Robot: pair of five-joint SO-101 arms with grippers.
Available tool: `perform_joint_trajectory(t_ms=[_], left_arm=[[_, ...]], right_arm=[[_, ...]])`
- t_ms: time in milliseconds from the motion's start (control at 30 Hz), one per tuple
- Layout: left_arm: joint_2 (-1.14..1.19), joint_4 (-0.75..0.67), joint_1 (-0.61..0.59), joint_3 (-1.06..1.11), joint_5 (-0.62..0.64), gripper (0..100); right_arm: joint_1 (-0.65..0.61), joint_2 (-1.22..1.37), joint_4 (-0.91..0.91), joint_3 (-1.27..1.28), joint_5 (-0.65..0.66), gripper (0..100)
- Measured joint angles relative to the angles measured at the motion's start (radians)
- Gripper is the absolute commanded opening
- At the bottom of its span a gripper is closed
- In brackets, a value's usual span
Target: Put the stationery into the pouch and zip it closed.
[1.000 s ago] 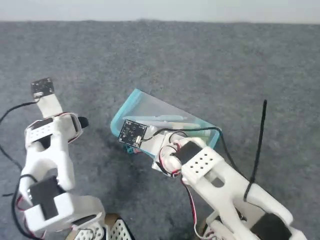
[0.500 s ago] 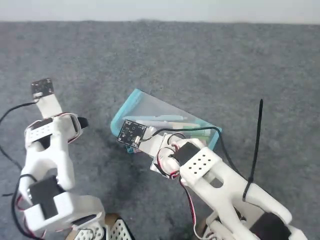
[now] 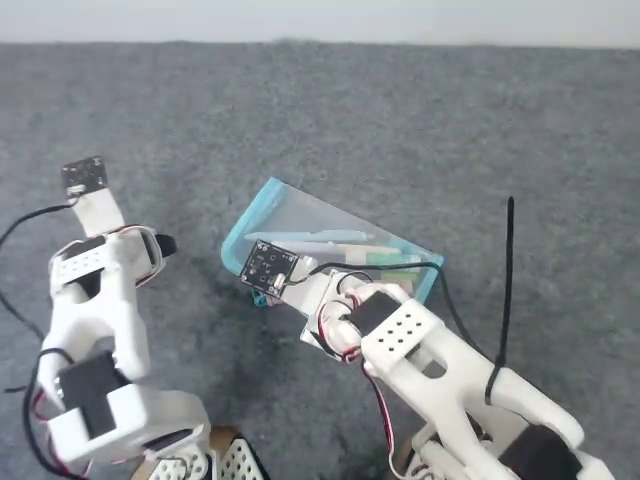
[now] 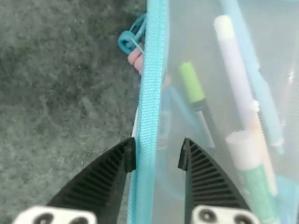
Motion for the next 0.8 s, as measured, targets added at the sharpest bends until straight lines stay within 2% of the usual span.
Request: perform_joint_trajectory(t_ms=[800], left_arm=[[0.000, 0.000, 0.000, 0.000, 0.000, 28]], right_arm=[[-0.026, 0.029, -0.032, 0.015, -0.003, 15.8]])
